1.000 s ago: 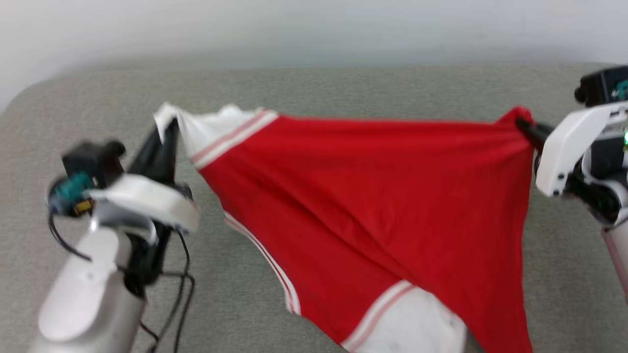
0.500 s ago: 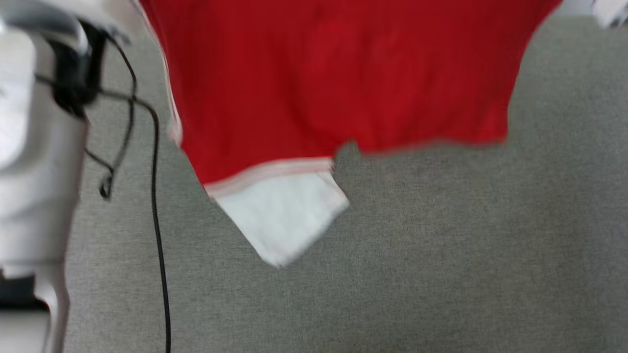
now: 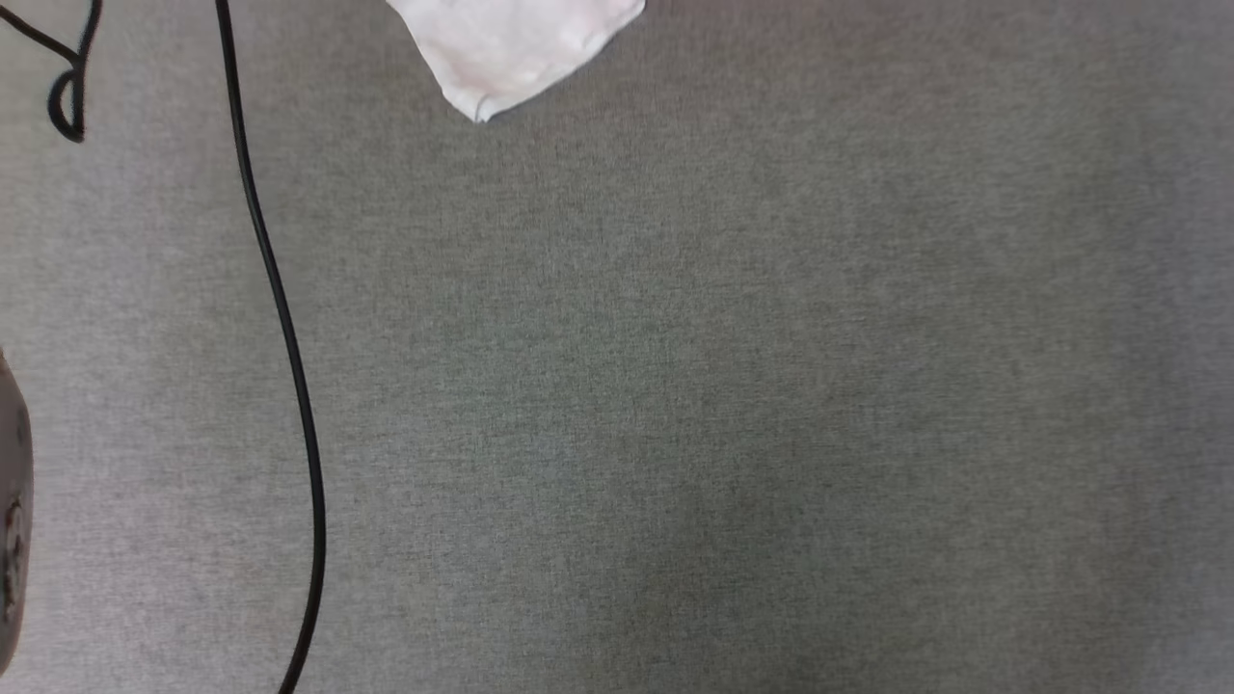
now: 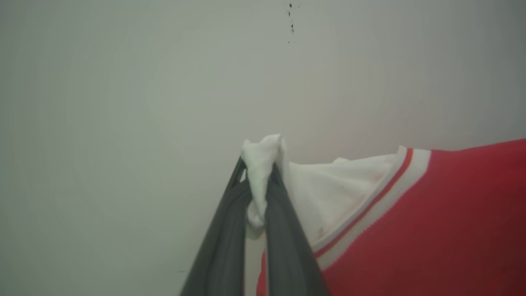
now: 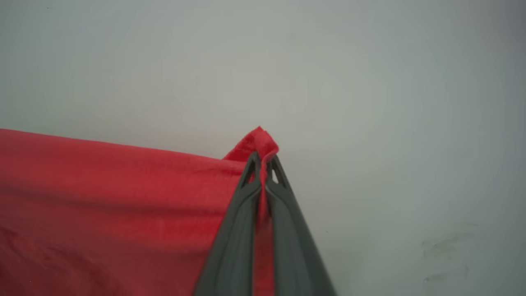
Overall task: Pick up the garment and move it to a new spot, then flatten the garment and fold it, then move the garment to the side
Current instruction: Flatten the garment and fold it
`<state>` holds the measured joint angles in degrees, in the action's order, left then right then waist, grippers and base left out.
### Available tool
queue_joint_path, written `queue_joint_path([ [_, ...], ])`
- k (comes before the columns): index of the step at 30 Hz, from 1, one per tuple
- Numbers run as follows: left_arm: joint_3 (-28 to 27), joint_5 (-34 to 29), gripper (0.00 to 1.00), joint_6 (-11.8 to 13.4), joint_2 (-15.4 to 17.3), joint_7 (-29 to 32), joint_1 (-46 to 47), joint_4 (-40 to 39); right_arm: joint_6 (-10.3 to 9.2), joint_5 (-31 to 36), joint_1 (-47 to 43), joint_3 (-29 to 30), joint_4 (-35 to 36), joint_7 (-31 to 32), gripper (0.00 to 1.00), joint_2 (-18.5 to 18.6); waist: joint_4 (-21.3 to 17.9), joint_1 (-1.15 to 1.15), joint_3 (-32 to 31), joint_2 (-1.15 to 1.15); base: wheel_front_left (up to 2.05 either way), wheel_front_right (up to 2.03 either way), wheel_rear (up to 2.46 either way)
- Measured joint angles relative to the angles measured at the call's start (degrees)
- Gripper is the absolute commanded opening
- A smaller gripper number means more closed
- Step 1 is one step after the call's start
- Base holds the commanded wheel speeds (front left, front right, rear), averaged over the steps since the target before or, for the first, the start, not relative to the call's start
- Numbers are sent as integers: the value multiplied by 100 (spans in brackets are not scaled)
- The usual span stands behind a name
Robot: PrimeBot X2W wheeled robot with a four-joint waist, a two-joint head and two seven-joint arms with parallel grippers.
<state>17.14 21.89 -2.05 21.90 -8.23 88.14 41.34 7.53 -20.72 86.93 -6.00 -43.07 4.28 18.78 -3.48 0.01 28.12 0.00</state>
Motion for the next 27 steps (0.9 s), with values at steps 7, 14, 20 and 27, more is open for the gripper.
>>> queue_joint_path([
  [7,0,175,0,-186,-120,-141,149,693,0,-108,76,-270,-419,-272,0,-164,62,0,496,0,0,0,0],
  [14,-4,688,0,-478,-320,-270,-443,1279,-1,-516,-448,-787,-909,-534,0,-223,164,0,601,0,0,0,0],
  [20,164,1307,0,-536,-402,-388,-1634,1370,-1,-1053,-1582,-1362,-1070,-701,0,-204,157,-1,271,0,0,0,0],
  [27,334,1963,0,-546,-188,-575,-3588,932,0,-1593,-3069,-2015,-989,-883,0,-60,146,-2,-401,0,0,0,0],
])
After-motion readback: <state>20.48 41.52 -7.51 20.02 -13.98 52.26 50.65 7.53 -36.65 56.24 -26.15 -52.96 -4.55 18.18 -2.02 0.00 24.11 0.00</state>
